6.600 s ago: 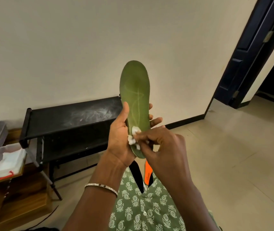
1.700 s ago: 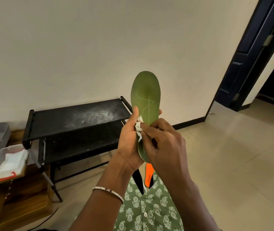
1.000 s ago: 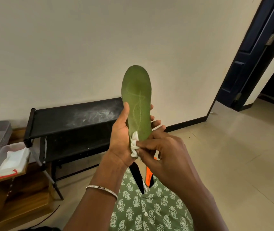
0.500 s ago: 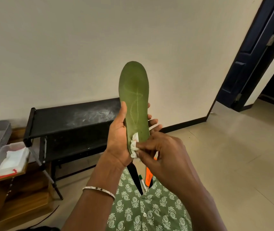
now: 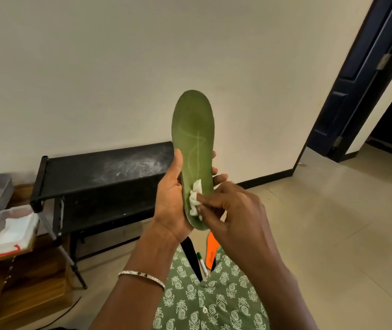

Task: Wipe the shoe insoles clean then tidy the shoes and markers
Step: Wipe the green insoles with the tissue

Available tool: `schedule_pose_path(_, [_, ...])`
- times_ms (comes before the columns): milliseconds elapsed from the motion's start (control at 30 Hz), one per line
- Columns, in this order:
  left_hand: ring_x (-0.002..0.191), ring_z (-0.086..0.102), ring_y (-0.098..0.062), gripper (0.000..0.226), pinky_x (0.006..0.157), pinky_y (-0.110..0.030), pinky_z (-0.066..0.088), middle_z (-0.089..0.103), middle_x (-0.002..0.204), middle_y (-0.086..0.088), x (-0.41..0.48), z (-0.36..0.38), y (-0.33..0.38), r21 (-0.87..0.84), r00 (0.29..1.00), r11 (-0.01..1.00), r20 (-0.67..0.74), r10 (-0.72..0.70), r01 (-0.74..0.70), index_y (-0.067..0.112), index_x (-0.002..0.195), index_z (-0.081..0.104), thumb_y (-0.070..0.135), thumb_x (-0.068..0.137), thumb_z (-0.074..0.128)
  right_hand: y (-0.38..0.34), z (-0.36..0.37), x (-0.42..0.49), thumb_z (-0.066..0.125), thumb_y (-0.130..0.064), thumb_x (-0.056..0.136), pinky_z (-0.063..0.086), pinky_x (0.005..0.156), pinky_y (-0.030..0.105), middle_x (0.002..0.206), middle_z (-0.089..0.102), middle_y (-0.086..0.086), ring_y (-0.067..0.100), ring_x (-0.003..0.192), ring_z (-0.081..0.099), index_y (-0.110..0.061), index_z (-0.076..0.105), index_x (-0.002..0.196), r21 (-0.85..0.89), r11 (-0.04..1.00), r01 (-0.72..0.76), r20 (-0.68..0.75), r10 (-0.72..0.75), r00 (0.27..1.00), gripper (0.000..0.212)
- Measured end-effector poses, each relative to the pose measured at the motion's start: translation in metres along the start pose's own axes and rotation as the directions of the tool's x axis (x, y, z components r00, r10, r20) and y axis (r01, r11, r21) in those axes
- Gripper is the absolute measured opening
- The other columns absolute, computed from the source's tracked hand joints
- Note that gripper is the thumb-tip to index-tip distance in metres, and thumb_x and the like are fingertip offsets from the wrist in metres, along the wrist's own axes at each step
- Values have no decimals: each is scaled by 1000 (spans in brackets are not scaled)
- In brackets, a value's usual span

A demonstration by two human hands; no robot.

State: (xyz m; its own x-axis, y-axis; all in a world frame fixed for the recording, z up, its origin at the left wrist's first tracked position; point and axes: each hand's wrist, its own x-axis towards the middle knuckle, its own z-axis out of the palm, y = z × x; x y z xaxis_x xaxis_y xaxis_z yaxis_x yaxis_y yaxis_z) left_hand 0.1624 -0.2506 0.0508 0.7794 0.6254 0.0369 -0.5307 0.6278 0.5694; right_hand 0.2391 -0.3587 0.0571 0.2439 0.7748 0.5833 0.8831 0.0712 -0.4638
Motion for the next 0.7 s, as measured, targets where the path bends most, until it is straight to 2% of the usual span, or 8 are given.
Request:
schedule_pose_path(67, [99, 64, -28, 79, 113, -52, 40, 60, 99, -11, 1, -3, 2, -25, 1000, 999, 7, 28, -28, 4, 141, 54, 67, 94, 45, -2, -6, -5, 70, -31, 87, 50, 58, 32, 79, 64, -12, 6, 68, 58, -31, 79, 98, 27, 999, 35, 92, -37, 995, 14])
schedule_pose_path(133, [98, 64, -28, 80, 112, -52, 41, 60, 99, -11, 1, -2, 2, -32, 999, 999, 2, 42, -42, 3, 141, 53, 67, 94, 45, -2, -8, -7, 72, -30, 85, 50, 57, 36, 76, 63, -12, 7, 66, 58, -32, 79, 94, 22, 999, 30, 82, -32, 996, 11])
schedule_pose_path(300, [92, 62, -22, 75, 91, -36, 53, 62, 100, -11, -4, 15, -8, -8, 1000, 1000, -24, -7, 7, 5, 138, 56, 63, 91, 48, 2, 5, 8, 76, -21, 84, 50, 59, 26, 84, 65, -9, 6, 65, 59, -27, 79, 102, -13, 996, -85, -168, 82, 982, 19])
schedule_pose_path(367, [94, 62, -22, 72, 91, -34, 53, 64, 101, -12, -6, 19, -11, -20, 999, 1000, -40, 0, -1, 2, 133, 57, 59, 89, 48, 1, 8, 12, 75, -19, 84, 48, 57, 26, 84, 63, -7, 8, 65, 58, -25, 79, 104, -28, 993, -114, -227, 104, 968, 21])
schedule_pose_path(433, [94, 62, -23, 73, 91, -35, 53, 63, 101, -13, -5, 16, -10, -23, 999, 1000, -33, -8, 8, 4, 135, 56, 60, 90, 47, 1, 6, 10, 73, -21, 86, 47, 59, 24, 87, 62, -9, 6, 68, 57, -26, 78, 107, -11, 994, -111, -180, 108, 978, 22])
schedule_pose_path(500, [92, 63, -23, 77, 91, -39, 54, 60, 101, -12, -3, 9, -7, -20, 1000, 1000, -19, -25, 24, 5, 140, 55, 65, 91, 47, 1, -1, 4, 72, -23, 87, 47, 61, 22, 89, 64, -12, 4, 70, 57, -28, 78, 106, 0, 995, -97, -61, 97, 993, 20])
schedule_pose_path(600, [95, 64, -26, 81, 107, -48, 47, 60, 98, -10, 1, 1, -5, -29, 1000, 999, -2, -16, 16, 5, 143, 52, 67, 92, 45, -1, -7, -6, 71, -27, 86, 49, 62, 28, 85, 64, -12, 6, 71, 57, -33, 78, 101, -20, 997, -77, 69, 78, 995, 18])
schedule_pose_path(700, [92, 64, -26, 81, 110, -48, 43, 59, 95, -10, 1, 5, -8, -25, 1000, 1000, -3, -11, 11, 4, 141, 53, 67, 92, 46, -1, -3, -6, 71, -26, 86, 49, 62, 31, 84, 65, -11, 7, 71, 58, -32, 79, 100, -38, 995, -87, 13, 88, 996, 17])
